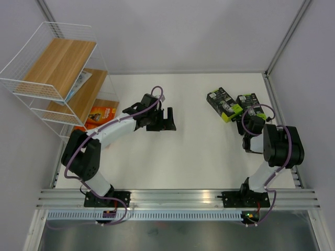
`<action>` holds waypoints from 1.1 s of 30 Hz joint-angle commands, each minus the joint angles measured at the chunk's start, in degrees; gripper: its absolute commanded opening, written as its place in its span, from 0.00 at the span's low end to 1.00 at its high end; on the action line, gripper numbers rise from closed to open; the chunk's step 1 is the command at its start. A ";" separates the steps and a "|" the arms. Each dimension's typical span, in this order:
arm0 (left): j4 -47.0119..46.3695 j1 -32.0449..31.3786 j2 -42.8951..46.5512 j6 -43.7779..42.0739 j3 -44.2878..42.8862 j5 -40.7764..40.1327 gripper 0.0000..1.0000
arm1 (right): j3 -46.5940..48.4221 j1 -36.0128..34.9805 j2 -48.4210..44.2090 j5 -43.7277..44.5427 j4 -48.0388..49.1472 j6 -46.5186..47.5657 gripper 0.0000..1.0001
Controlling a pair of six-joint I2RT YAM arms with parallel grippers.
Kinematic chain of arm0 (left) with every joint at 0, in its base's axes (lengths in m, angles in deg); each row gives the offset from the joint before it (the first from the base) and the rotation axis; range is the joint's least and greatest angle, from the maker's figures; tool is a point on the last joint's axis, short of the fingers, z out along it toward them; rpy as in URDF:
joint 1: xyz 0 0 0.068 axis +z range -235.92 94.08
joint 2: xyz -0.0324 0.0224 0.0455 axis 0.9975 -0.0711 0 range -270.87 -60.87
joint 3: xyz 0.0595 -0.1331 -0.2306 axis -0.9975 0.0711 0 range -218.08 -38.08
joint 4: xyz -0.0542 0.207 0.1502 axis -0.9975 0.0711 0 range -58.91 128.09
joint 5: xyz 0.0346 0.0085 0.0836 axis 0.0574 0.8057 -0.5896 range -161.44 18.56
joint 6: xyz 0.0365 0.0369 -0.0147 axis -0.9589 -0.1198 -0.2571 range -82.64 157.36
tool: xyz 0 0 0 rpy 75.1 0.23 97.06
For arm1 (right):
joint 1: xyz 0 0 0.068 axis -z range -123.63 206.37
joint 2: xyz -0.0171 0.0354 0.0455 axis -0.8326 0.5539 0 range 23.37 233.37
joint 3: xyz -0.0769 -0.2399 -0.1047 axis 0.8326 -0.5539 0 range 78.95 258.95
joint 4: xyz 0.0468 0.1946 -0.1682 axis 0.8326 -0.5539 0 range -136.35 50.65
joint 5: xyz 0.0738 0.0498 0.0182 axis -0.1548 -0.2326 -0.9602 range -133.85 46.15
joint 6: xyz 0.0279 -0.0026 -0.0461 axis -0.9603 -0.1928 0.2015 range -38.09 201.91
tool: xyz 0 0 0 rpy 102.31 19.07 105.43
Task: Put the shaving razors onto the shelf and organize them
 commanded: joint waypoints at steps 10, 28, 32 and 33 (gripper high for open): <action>0.70 -0.01 -0.16 -2.40 -1.89 -0.28 1.00 | -1.00 -0.08 2.38 -0.59 8.07 -1.04 0.25; 1.14 -0.01 0.81 -3.02 -2.51 -0.28 1.00 | -0.21 -0.08 -5.95 -8.41 10.83 0.35 0.01; 1.14 -0.01 0.90 -2.58 -4.00 0.25 1.00 | 2.08 -0.08 -17.35 -7.98 -5.22 5.62 0.00; 1.23 -0.01 0.90 -2.49 -4.61 0.34 1.00 | 2.51 -0.16 -19.13 -7.37 -7.80 7.02 0.01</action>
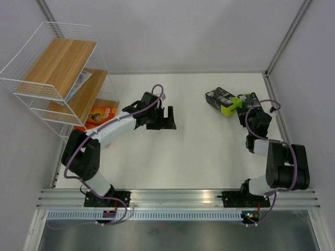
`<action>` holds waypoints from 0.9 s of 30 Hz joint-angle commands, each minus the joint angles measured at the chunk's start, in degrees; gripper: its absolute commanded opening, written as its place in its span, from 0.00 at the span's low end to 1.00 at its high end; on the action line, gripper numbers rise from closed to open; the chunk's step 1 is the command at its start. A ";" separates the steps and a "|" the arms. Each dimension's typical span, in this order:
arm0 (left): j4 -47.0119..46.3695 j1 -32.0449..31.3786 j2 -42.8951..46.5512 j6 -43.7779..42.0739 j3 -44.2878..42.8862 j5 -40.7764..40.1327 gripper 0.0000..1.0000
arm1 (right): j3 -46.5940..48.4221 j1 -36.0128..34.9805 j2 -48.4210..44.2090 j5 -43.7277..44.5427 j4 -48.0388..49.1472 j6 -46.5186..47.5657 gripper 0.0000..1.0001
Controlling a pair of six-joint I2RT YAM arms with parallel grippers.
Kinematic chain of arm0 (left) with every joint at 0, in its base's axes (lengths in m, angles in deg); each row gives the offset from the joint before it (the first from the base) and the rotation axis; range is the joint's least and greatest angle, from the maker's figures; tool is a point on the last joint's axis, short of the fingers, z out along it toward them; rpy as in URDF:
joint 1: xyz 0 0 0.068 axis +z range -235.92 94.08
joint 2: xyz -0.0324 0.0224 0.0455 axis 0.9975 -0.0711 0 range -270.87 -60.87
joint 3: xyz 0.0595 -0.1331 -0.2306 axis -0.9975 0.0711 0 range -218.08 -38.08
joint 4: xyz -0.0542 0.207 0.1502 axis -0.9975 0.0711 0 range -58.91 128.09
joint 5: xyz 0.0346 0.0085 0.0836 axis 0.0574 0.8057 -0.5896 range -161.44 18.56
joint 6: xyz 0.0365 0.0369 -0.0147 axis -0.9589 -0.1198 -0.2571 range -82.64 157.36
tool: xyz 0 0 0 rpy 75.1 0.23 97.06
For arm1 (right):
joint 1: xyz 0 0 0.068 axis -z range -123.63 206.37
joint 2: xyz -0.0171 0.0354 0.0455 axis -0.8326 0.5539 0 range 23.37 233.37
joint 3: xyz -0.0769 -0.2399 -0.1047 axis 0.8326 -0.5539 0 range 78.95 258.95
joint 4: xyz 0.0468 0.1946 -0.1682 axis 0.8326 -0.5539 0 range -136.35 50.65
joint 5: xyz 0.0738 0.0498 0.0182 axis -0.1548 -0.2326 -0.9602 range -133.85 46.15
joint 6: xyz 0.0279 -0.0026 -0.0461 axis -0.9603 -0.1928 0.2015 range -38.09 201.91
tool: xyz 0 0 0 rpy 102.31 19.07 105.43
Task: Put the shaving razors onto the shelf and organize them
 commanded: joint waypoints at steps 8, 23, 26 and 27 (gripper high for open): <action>-0.81 -0.01 3.35 0.18 -4.51 2.01 1.00 | 14.63 -0.75 -15.30 -6.19 -39.11 12.26 0.01; -0.81 -0.98 6.70 -2.37 -10.23 1.75 1.00 | 29.07 -3.75 -24.35 -6.91 -75.75 27.23 0.00; -0.81 -1.15 6.61 -1.84 -9.53 1.66 1.00 | 19.69 -3.66 -26.46 -9.19 -69.00 20.41 0.08; -0.81 -1.15 6.70 -1.67 -9.18 1.48 1.00 | 12.78 -3.57 -26.81 -10.59 -65.67 18.27 0.21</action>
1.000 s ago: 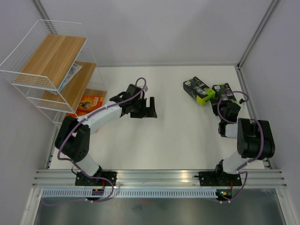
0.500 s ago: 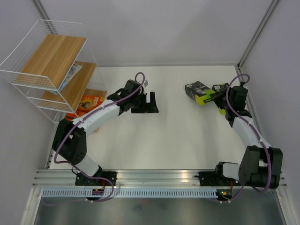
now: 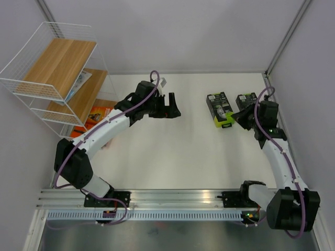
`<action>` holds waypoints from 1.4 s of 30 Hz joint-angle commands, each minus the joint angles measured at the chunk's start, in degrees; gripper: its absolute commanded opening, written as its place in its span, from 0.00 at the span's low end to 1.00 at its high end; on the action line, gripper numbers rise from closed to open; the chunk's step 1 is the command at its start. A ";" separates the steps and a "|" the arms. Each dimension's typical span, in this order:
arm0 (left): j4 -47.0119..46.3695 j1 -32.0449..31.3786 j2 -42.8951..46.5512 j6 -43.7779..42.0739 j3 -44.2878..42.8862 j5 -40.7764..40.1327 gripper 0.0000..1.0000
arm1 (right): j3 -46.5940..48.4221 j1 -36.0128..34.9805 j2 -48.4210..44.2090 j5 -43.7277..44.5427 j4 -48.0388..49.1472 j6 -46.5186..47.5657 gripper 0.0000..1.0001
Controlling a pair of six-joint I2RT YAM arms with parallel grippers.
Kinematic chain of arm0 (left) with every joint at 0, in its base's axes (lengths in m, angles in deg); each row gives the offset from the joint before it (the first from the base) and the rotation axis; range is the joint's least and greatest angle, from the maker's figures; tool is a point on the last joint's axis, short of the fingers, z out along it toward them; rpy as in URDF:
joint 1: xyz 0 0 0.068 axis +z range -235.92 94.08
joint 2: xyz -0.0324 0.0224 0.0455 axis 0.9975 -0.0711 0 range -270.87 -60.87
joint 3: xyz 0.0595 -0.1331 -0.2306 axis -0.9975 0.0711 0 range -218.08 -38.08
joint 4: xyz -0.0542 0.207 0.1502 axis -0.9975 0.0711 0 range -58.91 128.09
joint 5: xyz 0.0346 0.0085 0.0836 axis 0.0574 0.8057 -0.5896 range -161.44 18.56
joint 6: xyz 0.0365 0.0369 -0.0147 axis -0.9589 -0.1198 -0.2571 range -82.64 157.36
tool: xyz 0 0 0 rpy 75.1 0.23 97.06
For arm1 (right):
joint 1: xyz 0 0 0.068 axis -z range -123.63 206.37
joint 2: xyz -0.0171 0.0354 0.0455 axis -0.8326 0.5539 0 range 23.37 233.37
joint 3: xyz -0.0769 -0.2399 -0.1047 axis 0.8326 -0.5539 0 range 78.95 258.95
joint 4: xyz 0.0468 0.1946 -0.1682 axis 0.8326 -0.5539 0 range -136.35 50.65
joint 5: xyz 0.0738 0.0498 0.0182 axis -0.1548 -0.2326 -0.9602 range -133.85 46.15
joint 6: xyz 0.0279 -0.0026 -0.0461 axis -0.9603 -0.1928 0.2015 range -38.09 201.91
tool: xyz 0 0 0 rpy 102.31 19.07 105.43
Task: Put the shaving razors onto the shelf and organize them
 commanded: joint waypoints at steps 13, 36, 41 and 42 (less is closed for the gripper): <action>-0.63 -0.30 1.66 -0.72 3.40 -0.32 1.00 | -39.67 -0.14 -2.94 8.15 54.07 -22.56 0.56; -1.16 -0.21 -1.86 -1.51 1.99 -0.49 1.00 | -42.49 -0.31 43.63 7.98 109.42 -33.80 0.45; -1.07 -0.21 -1.60 -2.04 2.25 -0.76 1.00 | -42.15 -0.31 54.97 7.28 120.88 -36.45 0.44; -1.07 -0.21 -1.60 -2.13 2.34 -0.76 1.00 | -41.88 -0.31 55.42 7.28 120.89 -36.10 0.43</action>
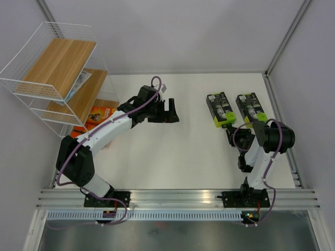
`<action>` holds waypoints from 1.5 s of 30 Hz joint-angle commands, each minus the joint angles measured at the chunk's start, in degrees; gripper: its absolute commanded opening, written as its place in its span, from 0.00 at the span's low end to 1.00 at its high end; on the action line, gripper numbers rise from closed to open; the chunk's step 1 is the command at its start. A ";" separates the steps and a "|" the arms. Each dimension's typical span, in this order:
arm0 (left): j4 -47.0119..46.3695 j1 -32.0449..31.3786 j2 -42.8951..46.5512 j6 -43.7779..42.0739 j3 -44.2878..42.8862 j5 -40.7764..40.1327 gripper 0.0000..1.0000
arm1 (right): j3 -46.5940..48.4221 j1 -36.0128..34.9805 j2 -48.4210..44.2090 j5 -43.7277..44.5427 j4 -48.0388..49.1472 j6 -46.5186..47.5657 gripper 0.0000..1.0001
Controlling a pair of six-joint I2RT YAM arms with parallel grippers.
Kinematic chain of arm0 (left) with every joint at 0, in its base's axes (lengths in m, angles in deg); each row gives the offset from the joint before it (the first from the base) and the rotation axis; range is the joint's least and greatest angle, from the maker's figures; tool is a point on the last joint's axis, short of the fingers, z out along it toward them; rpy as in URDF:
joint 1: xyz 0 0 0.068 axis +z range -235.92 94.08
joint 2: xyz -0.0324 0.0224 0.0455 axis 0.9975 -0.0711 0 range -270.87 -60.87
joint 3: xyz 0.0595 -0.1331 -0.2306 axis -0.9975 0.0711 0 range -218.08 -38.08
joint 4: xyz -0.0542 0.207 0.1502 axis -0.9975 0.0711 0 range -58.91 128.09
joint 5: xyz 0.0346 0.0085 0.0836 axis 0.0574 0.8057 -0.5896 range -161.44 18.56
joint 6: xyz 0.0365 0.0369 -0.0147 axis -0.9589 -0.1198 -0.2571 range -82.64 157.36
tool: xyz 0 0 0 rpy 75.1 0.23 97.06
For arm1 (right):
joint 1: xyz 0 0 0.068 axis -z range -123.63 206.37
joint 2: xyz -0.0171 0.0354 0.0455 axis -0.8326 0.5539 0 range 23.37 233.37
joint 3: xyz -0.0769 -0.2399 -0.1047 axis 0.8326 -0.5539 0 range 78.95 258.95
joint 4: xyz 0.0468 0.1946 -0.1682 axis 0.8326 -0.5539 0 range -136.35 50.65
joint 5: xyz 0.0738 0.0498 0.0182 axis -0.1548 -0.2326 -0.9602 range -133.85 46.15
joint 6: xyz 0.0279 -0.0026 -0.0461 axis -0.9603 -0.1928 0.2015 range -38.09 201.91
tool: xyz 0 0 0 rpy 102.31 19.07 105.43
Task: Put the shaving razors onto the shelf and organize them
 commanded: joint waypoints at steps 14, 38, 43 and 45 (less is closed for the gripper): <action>-0.96 -0.21 0.15 -2.41 -1.42 -0.19 1.00 | 2.31 -0.67 5.09 3.03 15.58 1.15 0.35; 0.36 -0.21 1.56 -2.59 -1.60 0.34 1.00 | 6.01 -0.84 0.61 4.00 15.58 2.29 0.10; 0.71 -0.21 2.17 -2.68 -1.60 0.16 1.00 | 6.44 -0.84 -5.71 1.54 15.58 1.24 0.01; 0.80 -0.21 2.35 -2.68 -1.51 0.16 1.00 | 6.36 -0.93 -9.74 0.84 15.49 1.76 0.01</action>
